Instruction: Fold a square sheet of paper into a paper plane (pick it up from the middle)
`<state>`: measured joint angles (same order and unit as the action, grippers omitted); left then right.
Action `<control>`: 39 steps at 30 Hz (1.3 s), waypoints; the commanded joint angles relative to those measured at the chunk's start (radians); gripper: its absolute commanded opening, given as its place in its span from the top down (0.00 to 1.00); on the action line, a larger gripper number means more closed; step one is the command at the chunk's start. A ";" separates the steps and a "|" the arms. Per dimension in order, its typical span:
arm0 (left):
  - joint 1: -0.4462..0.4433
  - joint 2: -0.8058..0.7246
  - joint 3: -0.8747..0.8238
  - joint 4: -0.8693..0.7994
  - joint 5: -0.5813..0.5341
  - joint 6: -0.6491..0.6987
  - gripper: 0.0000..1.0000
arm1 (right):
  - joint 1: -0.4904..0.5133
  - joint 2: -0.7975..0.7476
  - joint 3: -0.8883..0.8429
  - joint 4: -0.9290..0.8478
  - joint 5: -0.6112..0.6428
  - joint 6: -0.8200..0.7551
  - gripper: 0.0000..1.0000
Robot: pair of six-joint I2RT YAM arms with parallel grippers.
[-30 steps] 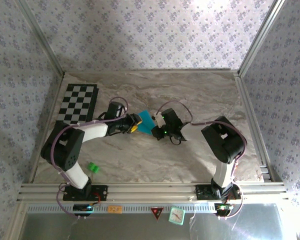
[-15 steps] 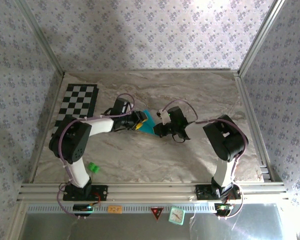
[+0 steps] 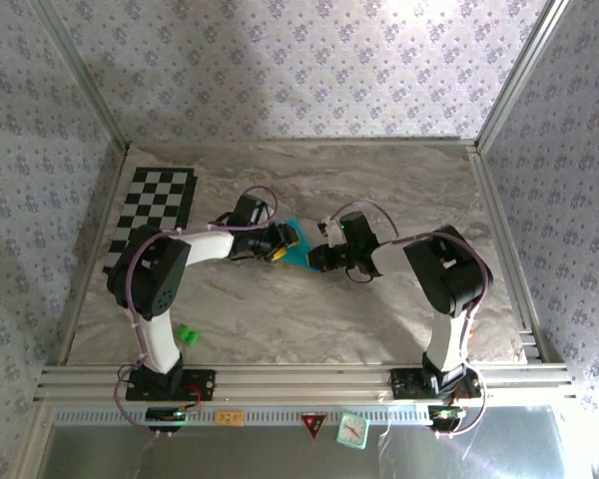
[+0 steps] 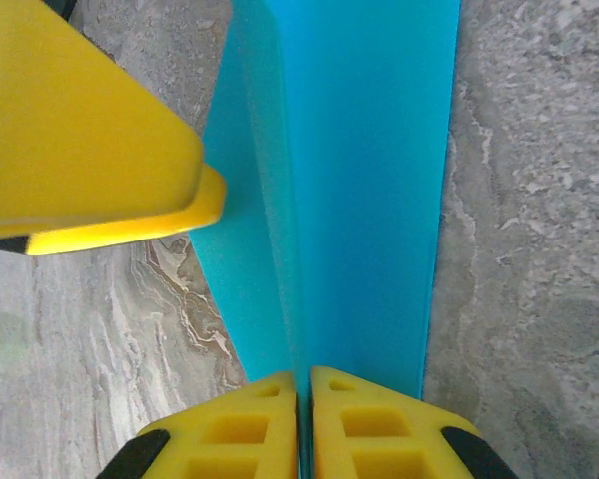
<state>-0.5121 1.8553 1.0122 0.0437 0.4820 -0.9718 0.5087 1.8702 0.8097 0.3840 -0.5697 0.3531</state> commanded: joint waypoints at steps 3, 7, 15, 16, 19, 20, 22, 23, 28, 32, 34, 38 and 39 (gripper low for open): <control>-0.008 0.025 0.058 -0.069 -0.006 0.054 0.43 | -0.007 0.024 0.024 -0.015 -0.041 0.040 0.87; -0.013 0.040 0.084 -0.124 -0.029 0.072 0.42 | -0.011 0.025 0.031 -0.026 -0.050 0.051 0.87; -0.021 0.097 0.144 -0.309 -0.108 0.094 0.43 | -0.017 0.012 0.050 -0.076 -0.050 0.060 0.84; -0.020 0.100 0.148 -0.321 -0.116 0.094 0.43 | -0.019 0.007 0.054 -0.090 -0.046 0.054 0.82; -0.022 0.110 0.165 -0.362 -0.136 0.096 0.43 | -0.019 -0.014 0.058 -0.139 -0.021 0.022 0.76; -0.022 0.113 0.170 -0.375 -0.142 0.097 0.43 | -0.018 -0.020 0.057 -0.149 -0.013 0.011 0.74; -0.022 0.122 0.181 -0.405 -0.156 0.096 0.43 | -0.015 -0.035 0.058 -0.174 0.009 -0.014 0.70; -0.022 0.123 0.181 -0.411 -0.159 0.096 0.43 | -0.012 -0.043 0.057 -0.182 0.022 -0.026 0.69; -0.023 0.133 0.185 -0.429 -0.164 0.090 0.43 | 0.012 -0.045 0.085 -0.245 0.071 -0.080 0.68; -0.026 0.139 0.189 -0.441 -0.166 0.094 0.43 | 0.036 -0.029 0.110 -0.273 0.096 -0.107 0.69; -0.025 0.140 0.187 -0.443 -0.168 0.091 0.42 | 0.045 -0.022 0.115 -0.280 0.112 -0.118 0.69; -0.025 0.142 0.188 -0.442 -0.165 0.090 0.42 | 0.054 -0.013 0.124 -0.283 0.111 -0.127 0.71; -0.025 0.143 0.187 -0.441 -0.163 0.090 0.42 | 0.054 -0.009 0.129 -0.284 0.112 -0.129 0.71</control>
<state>-0.5331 1.9450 1.2152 -0.2825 0.3733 -0.8978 0.5591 1.8423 0.9092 0.1379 -0.4808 0.2550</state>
